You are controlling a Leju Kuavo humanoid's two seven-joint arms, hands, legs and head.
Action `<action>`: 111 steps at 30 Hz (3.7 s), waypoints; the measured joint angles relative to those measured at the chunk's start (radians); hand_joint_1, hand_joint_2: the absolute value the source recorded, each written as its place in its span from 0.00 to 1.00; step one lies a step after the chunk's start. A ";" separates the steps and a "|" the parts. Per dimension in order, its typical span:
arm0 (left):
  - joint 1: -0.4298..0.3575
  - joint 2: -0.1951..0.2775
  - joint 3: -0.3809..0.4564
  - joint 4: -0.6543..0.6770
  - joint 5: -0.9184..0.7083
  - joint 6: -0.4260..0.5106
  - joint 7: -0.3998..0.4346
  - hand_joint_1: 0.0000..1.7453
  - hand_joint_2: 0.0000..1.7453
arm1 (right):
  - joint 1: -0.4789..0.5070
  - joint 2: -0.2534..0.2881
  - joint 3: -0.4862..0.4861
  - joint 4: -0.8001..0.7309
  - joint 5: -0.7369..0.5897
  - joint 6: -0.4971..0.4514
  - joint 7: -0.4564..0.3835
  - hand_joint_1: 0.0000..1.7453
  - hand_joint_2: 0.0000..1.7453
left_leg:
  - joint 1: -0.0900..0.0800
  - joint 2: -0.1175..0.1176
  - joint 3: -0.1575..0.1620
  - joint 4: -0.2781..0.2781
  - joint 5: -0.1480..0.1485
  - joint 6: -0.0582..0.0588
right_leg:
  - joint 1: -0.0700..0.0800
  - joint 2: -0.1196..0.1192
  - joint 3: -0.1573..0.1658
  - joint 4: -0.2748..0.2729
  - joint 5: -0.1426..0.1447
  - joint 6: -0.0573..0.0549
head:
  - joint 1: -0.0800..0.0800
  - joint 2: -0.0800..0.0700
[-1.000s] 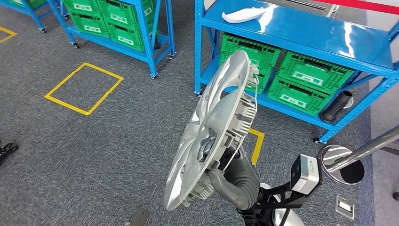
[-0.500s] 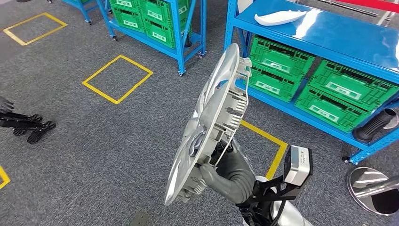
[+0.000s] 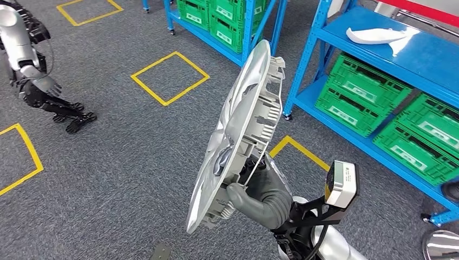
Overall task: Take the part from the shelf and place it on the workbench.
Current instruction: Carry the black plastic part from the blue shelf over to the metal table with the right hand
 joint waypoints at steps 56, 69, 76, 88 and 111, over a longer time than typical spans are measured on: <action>0.001 -0.025 0.000 0.010 0.027 0.027 0.009 0.00 1.00 | -0.063 -0.014 0.043 0.009 -0.047 -0.016 0.009 1.00 1.00 | -0.003 0.051 -0.038 0.029 0.014 -0.030 | 0.002 -0.087 0.065 -0.123 0.075 -0.002 | -0.010 0.000; -0.001 -0.026 0.000 0.010 0.027 0.035 0.009 0.00 1.00 | -0.067 -0.017 0.049 0.014 -0.052 -0.015 0.008 1.00 1.00 | 0.000 -0.115 -0.037 0.035 0.008 -0.005 | -0.003 0.099 -0.011 -0.068 0.109 -0.010 | 0.006 0.000; 0.006 -0.025 0.000 0.010 0.030 0.035 0.009 0.00 1.00 | -0.068 -0.017 0.050 0.016 -0.057 -0.015 0.006 1.00 1.00 | 0.001 -0.041 -0.095 0.130 -0.038 -0.047 | -0.004 0.041 0.028 -0.120 0.102 -0.034 | -0.003 0.000; 0.005 -0.025 0.000 0.010 0.035 0.035 0.009 0.00 1.00 | -0.072 -0.017 0.052 0.017 -0.063 -0.014 0.007 1.00 1.00 | -0.009 0.034 -0.045 0.028 0.024 -0.014 | 0.004 -0.094 0.078 -0.125 0.059 0.002 | -0.004 0.000; 0.009 -0.031 -0.002 0.010 0.039 0.032 0.012 0.00 1.00 | -0.091 -0.016 0.067 0.020 -0.078 -0.010 0.022 1.00 1.00 | 0.013 -0.013 -0.158 0.258 -0.056 -0.055 | 0.000 -0.026 0.049 -0.126 0.089 -0.035 | -0.004 0.000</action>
